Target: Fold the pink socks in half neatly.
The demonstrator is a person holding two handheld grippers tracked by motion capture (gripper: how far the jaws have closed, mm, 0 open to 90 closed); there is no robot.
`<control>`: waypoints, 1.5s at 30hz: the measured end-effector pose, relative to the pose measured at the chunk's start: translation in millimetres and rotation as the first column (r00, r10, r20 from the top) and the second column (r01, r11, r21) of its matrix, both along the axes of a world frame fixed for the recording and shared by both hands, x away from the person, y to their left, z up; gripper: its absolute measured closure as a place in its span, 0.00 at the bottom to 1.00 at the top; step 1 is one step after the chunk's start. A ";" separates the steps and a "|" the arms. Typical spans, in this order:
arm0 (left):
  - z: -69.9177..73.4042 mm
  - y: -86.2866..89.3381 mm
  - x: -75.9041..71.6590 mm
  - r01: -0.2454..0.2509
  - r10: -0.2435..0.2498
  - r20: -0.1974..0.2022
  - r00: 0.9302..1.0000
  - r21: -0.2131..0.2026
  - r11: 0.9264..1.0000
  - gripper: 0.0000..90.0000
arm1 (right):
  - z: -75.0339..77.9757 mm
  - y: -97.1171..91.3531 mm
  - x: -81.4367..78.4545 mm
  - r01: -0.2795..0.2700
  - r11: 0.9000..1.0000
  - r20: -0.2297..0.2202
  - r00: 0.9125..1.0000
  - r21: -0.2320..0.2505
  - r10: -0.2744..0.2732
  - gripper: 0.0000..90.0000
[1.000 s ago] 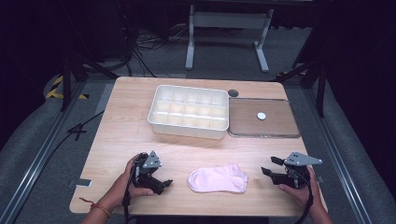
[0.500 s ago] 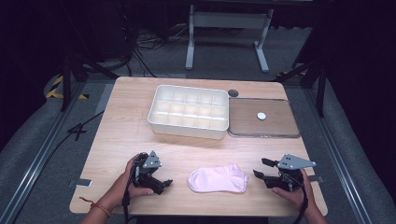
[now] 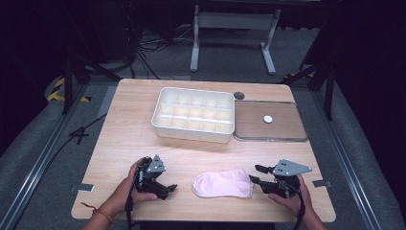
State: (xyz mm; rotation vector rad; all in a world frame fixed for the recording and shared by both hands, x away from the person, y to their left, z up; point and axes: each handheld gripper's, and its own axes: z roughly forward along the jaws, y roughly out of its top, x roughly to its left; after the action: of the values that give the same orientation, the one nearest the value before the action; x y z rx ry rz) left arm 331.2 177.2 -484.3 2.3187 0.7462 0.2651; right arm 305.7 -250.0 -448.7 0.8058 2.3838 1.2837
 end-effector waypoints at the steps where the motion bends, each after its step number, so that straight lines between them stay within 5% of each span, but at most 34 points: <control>1: 0.1 0.0 -0.2 -0.002 0.002 -0.003 1.000 0.000 1.000 0.00 | 0.1 2.4 -0.2 -0.007 1.000 -0.001 1.000 -0.003 0.007 0.63; 7: -0.1 -0.8 -0.3 -0.008 0.008 -0.001 1.000 -0.003 1.000 0.00 | -3.4 17.1 0.3 -0.035 0.999 -0.014 0.999 -0.017 0.035 0.60; 14: 0.0 -1.0 0.0 -0.007 0.007 0.000 1.000 -0.003 1.000 0.00 | -5.7 36.8 1.2 -0.070 0.997 -0.035 0.997 -0.034 0.069 0.68; 23: 0.0 -1.3 1.0 0.005 -0.005 -0.002 1.000 -0.004 1.000 0.00 | -12.6 75.2 1.9 -0.192 0.980 -0.067 0.980 -0.060 0.188 0.85; 26: 2.0 1.4 2.4 -0.004 0.004 0.004 1.000 -0.010 1.000 0.06 | -17.1 87.0 3.9 -0.220 0.973 -0.086 0.973 -0.072 0.214 0.89; 28: 2.9 3.8 4.2 -0.034 0.034 0.008 0.999 -0.031 0.999 0.18 | -20.3 94.8 5.4 -0.235 0.968 -0.095 0.969 -0.085 0.227 0.92; 32: 5.5 3.2 8.0 -0.050 0.048 -0.032 0.998 -0.071 0.996 0.23 | -27.7 104.0 6.3 -0.253 0.960 -0.113 0.964 -0.117 0.241 0.93; 34: 7.8 -4.2 10.6 -0.045 0.041 -0.052 0.998 -0.081 0.996 0.26 | -28.9 104.3 6.5 -0.254 0.962 -0.115 0.963 -0.104 0.242 0.93; 39: 15.9 -35.6 7.9 0.008 -0.011 -0.029 1.000 -0.132 0.991 0.29 | -30.1 103.0 5.4 -0.247 0.964 -0.112 0.965 -0.099 0.236 0.93; 45: 16.2 -63.8 5.5 0.054 -0.057 -0.027 0.998 -0.111 0.992 0.31 | -31.1 102.2 4.5 -0.240 0.966 -0.111 0.967 -0.092 0.230 0.94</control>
State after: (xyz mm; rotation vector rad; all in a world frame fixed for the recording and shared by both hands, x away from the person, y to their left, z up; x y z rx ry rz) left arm 336.7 113.4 -468.1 2.2395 0.6924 0.1604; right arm 310.2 -147.8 -479.7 0.5823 2.6681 1.2146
